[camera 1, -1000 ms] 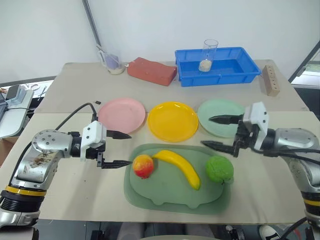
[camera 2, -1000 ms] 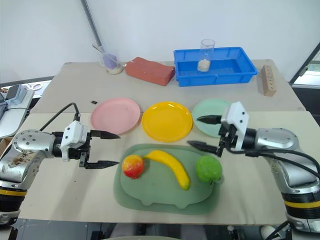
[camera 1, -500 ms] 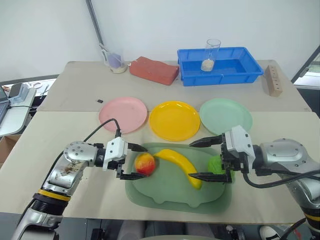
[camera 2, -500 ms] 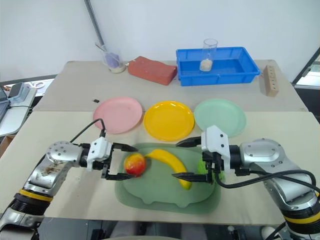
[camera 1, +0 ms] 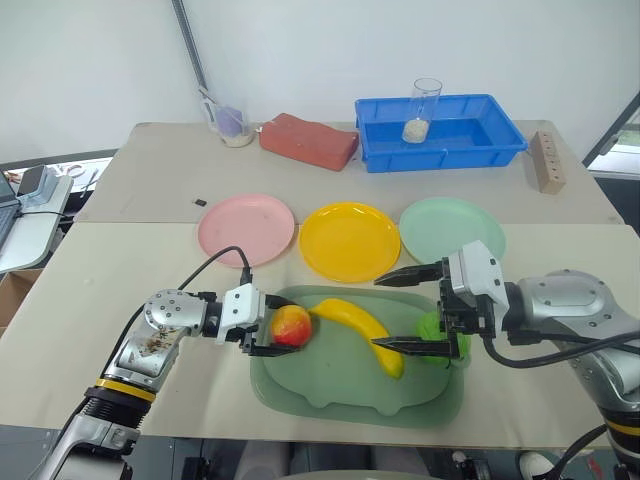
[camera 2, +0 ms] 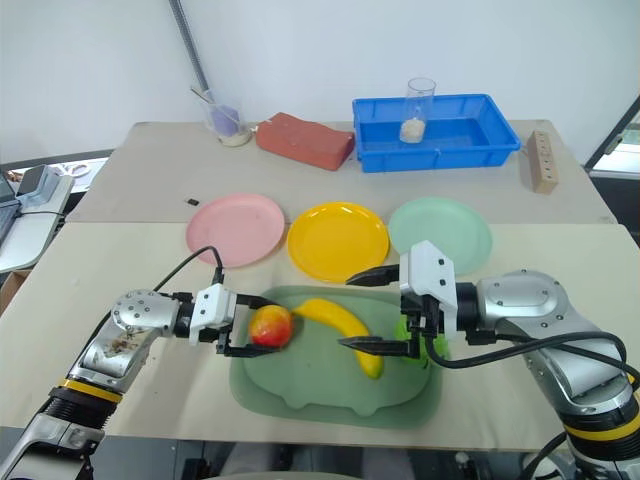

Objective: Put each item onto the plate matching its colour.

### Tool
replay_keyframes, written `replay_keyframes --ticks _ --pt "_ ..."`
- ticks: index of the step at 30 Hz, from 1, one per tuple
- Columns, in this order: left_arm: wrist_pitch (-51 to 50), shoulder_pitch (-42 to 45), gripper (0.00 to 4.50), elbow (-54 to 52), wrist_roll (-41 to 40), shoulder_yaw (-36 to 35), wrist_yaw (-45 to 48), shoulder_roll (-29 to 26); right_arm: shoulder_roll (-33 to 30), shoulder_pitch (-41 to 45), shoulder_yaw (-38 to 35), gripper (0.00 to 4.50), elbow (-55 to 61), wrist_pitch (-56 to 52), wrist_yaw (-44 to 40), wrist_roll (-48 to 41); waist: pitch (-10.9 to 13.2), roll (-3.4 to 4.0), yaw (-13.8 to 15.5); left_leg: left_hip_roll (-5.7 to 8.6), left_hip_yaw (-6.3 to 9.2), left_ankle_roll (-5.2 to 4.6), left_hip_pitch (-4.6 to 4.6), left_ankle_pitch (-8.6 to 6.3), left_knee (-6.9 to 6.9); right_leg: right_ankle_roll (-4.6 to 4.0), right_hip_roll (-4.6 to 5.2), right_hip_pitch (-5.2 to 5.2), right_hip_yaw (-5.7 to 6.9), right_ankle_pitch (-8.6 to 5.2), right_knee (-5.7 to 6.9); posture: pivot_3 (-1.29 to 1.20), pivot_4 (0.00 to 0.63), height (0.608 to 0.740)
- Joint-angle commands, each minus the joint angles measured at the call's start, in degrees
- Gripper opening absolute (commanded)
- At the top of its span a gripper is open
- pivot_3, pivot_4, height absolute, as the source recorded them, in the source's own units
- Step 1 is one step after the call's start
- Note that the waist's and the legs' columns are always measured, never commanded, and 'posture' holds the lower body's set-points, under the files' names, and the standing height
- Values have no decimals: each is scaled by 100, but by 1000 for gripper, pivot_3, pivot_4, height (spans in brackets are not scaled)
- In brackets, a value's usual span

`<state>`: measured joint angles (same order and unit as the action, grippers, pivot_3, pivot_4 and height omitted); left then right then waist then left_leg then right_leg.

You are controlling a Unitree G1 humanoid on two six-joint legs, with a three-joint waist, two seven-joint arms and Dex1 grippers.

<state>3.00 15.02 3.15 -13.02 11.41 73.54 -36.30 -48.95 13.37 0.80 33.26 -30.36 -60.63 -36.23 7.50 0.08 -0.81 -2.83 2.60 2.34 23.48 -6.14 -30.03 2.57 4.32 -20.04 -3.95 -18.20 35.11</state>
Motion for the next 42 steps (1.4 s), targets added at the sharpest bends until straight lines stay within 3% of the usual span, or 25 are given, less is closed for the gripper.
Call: replay_keyframes --ticks 1,8,14,15,19,23,24,25,26,31,35,42 --pt "-100 137 3194 -94 -145 -193 -63 -51 63 199 -43 4500 73 27 59 -40 0 0 0 0 0 0 0 0 -1 0 0 0 0 0 1 0 150 740" --pt "-1119 1208 3193 850 -530 -944 -395 -342 362 958 -73 4500 18 -599 666 -307 5 -10 -9 -1 17 0 -1 0 -1 -1 -14 -11 1 5 21 0 150 740" --pt "-867 2810 3193 3316 -91 -1415 -1720 63 813 1958 163 4500 -37 -1429 1546 -257 -12 2 -1 2 21 -4 -1 3 -5 19 -16 -7 1 21 21 0 150 740" --pt "-811 2913 3193 3505 -54 -1425 -1770 95 842 2016 179 4500 -31 -1497 1604 -248 -19 1 -1 2 23 -40 -1 26 -5 66 -18 -6 1 48 21 0 150 740" --pt "-710 3557 3193 4932 344 -1379 -2681 455 1232 2617 238 4500 -262 -1918 2240 -149 -28 -1 -1 0 40 -46 1 30 2 67 -35 -11 0 48 18 0 150 740" --pt "-589 3771 3193 5609 511 -1422 -2952 645 1297 2702 272 4500 -268 -1979 2414 -7 -31 -4 -1 -10 50 -49 1 32 8 66 -55 -12 -1 48 20 0 150 740" --pt "-545 3798 3682 5702 522 -1441 -2962 670 1285 2671 264 4500 -252 -1982 2432 9 -31 -4 -1 -12 51 -49 2 32 9 66 -57 -13 -3 47 20 0 150 740" --pt "-492 3822 4240 5769 548 -1444 -2970 673 1264 2632 254 4500 -229 -1987 2437 18 -31 -4 -1 -12 51 -49 2 32 12 65 -57 -14 -3 47 21 0 150 740" --pt "-441 3845 4456 5817 564 -1447 -2938 670 1235 2582 235 4500 -206 -1993 2434 21 -31 -4 -1 -13 52 -49 2 31 12 65 -59 -16 -4 47 23 0 150 740" --pt "-276 3960 4456 5904 579 -1542 -2808 555 1087 2400 221 4500 -127 -1912 2392 122 -31 -4 -2 -14 52 -30 1 19 11 63 -60 -19 -3 48 34 0 150 740" --pt "-582 4130 4456 5442 217 -1825 -2164 336 1038 2238 64 4500 -56 -1966 2429 78 -30 -6 -9 -15 52 -27 0 17 11 60 -60 -25 -3 49 49 0 150 740" --pt "-1305 3494 4456 2752 -315 -1424 -404 20 463 1278 -421 4500 343 -1807 2069 -26 -33 -2 4 -15 48 -26 0 18 8 51 -57 -17 -3 43 54 0 150 740"
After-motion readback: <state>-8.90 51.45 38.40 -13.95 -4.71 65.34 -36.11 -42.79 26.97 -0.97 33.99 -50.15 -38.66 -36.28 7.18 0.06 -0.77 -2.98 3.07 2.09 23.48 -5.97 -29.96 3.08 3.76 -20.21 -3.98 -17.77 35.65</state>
